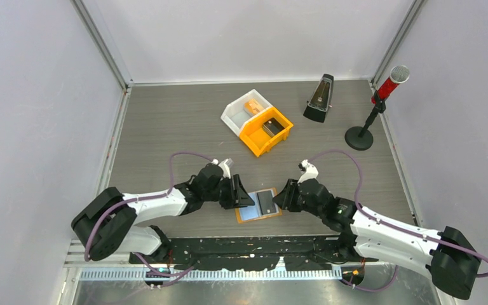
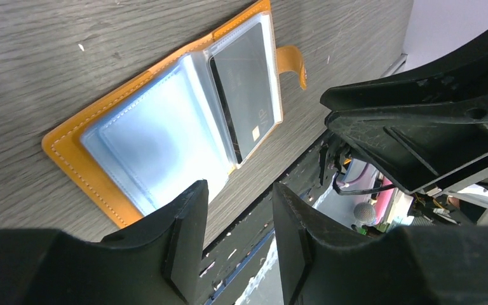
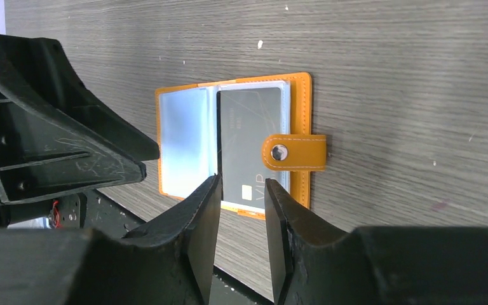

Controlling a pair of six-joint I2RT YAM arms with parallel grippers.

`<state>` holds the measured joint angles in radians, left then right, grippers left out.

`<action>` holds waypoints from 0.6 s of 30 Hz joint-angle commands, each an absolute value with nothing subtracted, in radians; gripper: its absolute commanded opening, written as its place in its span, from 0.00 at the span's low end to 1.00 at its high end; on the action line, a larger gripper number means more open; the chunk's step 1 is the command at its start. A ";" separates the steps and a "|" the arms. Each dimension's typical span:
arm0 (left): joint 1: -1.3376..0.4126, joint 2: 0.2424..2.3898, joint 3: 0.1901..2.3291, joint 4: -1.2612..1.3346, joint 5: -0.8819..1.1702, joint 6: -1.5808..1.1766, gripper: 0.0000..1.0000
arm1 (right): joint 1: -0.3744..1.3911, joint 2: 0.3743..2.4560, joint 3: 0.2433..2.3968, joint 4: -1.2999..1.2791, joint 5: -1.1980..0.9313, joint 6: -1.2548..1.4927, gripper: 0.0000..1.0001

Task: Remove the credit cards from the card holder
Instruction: Remove the credit card from the card holder.

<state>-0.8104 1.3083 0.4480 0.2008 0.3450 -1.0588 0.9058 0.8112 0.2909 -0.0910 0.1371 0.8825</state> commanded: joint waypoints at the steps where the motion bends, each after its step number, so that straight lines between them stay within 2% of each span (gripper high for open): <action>1: -0.819 1.330 0.445 0.322 0.364 -1.077 0.44 | 0.907 0.844 0.343 -0.051 0.122 0.813 0.39; 18: -0.819 1.384 0.471 0.307 0.343 -1.062 0.43 | 0.894 1.044 0.375 0.045 0.114 0.757 0.39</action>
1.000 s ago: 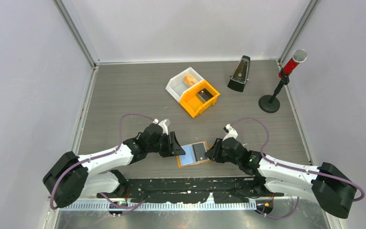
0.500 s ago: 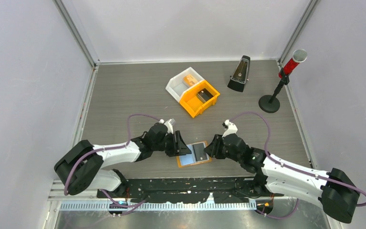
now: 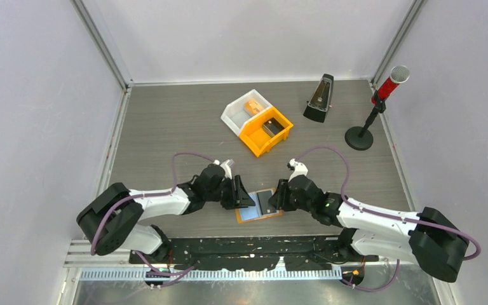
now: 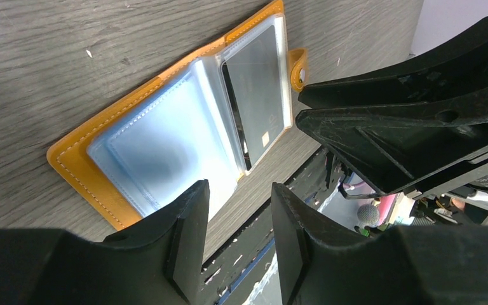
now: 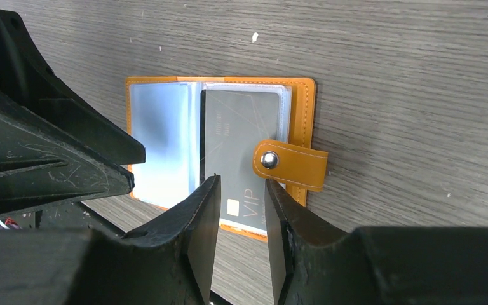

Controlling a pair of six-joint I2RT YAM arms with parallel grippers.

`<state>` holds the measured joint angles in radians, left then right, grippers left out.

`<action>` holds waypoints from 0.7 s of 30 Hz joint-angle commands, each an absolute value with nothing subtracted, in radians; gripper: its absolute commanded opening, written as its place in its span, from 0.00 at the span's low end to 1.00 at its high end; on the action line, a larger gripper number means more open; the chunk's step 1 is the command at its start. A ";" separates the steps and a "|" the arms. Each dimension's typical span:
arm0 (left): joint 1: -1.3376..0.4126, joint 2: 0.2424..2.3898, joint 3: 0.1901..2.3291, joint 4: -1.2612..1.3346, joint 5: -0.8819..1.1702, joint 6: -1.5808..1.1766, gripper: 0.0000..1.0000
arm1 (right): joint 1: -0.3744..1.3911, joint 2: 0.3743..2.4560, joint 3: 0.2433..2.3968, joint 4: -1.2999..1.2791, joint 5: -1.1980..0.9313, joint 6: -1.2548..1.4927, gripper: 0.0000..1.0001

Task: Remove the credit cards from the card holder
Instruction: Remove the credit card from the card holder.

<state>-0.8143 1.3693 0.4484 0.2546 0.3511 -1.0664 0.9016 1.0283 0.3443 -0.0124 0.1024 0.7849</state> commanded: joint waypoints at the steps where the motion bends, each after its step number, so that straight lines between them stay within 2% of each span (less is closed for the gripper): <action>1: -0.819 1.390 0.472 0.310 0.342 -1.063 0.43 | 0.893 1.052 0.373 0.052 0.115 0.757 0.39; 10: -0.821 1.426 0.484 0.328 0.347 -1.064 0.42 | 0.879 1.093 0.348 0.093 0.083 0.757 0.39; 21: -0.821 1.418 0.486 0.289 0.325 -1.042 0.42 | 0.880 1.046 0.335 0.034 0.080 0.741 0.39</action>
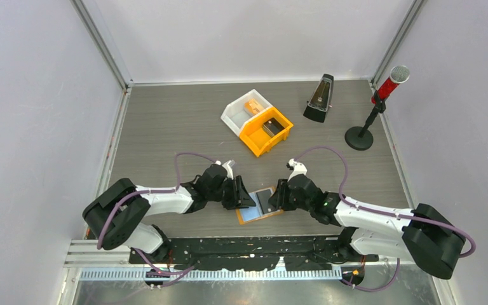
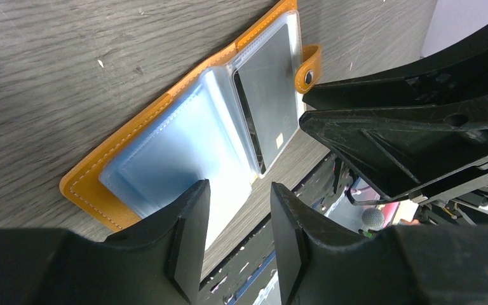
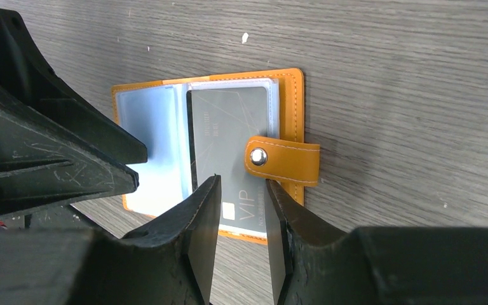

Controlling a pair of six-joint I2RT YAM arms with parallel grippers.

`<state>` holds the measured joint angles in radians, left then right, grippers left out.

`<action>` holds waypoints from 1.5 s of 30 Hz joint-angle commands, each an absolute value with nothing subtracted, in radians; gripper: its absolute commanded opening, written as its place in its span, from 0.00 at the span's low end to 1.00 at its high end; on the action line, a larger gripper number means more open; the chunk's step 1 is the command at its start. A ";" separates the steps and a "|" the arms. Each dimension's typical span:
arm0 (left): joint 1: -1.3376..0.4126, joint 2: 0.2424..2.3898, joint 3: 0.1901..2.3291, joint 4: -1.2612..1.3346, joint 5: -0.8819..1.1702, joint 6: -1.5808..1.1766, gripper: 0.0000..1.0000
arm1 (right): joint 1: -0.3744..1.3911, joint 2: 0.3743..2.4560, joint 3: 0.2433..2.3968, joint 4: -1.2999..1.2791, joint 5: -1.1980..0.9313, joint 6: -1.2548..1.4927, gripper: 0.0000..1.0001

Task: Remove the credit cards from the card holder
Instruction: Remove the credit card from the card holder.

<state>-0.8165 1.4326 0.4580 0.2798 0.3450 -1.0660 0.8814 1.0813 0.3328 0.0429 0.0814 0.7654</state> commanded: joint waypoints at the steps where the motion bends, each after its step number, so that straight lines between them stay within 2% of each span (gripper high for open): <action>1: -0.821 1.414 0.490 0.275 0.324 -1.036 0.42 | 0.880 1.032 0.337 0.030 0.079 0.738 0.39; 7: -0.821 1.393 0.487 0.244 0.303 -1.028 0.42 | 0.881 1.009 0.338 0.016 0.100 0.719 0.39; 21: -0.829 1.426 0.481 0.308 0.316 -1.060 0.42 | 0.881 1.115 0.292 0.126 0.047 0.741 0.39; 36: -0.834 1.440 0.488 0.307 0.313 -1.060 0.41 | 0.881 1.004 0.273 0.110 0.015 0.766 0.39; 45: -0.839 1.450 0.490 0.308 0.308 -1.061 0.41 | 0.881 1.048 0.298 0.121 0.019 0.750 0.38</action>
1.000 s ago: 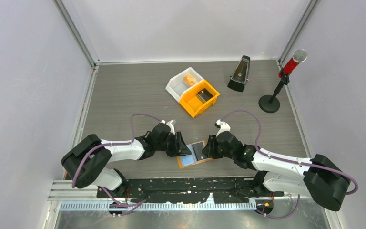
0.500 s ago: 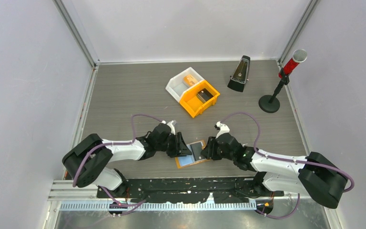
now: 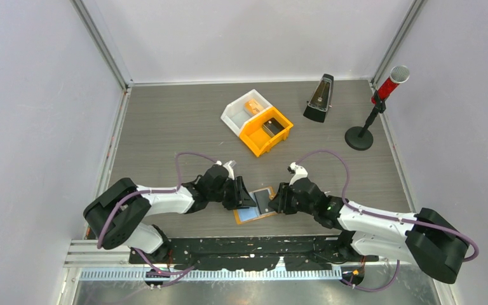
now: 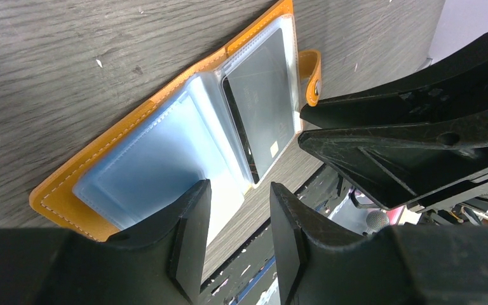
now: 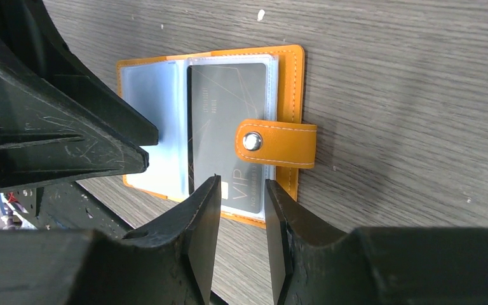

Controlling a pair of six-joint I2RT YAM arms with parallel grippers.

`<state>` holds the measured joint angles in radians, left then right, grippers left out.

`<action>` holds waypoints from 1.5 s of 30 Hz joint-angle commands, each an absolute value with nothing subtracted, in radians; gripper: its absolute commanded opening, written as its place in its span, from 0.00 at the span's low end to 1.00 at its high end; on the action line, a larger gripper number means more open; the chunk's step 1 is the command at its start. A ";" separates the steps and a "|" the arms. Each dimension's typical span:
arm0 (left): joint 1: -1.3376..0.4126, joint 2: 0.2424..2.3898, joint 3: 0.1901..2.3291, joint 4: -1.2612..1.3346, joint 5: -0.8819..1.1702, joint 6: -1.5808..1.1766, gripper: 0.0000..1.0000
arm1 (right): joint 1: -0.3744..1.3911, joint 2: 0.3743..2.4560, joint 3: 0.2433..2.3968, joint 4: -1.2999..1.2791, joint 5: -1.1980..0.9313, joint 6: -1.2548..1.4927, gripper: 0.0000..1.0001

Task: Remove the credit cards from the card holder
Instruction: Remove the credit card from the card holder.

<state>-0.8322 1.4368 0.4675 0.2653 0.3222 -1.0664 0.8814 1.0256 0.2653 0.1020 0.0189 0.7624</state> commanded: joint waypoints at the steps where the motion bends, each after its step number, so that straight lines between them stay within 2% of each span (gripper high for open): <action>1: -0.839 1.452 0.491 0.308 0.309 -1.061 0.41 | 0.881 1.059 0.298 0.130 0.019 0.750 0.39; 10: -0.841 1.465 0.498 0.311 0.306 -1.060 0.41 | 0.881 1.086 0.288 0.162 0.015 0.756 0.38; 24: -0.844 1.460 0.507 0.308 0.311 -1.066 0.39 | 0.882 1.088 0.274 0.200 -0.049 0.778 0.27; 39: -0.845 1.493 0.501 0.342 0.321 -1.076 0.30 | 0.882 1.129 0.254 0.226 -0.054 0.795 0.15; 45: -0.845 1.512 0.490 0.395 0.336 -1.100 0.28 | 0.882 1.132 0.247 0.241 -0.054 0.798 0.15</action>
<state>-0.8387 1.5009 0.4751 0.3172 0.3275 -1.0843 0.8814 1.1263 0.2508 0.1932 -0.0486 0.7910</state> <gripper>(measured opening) 0.290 0.151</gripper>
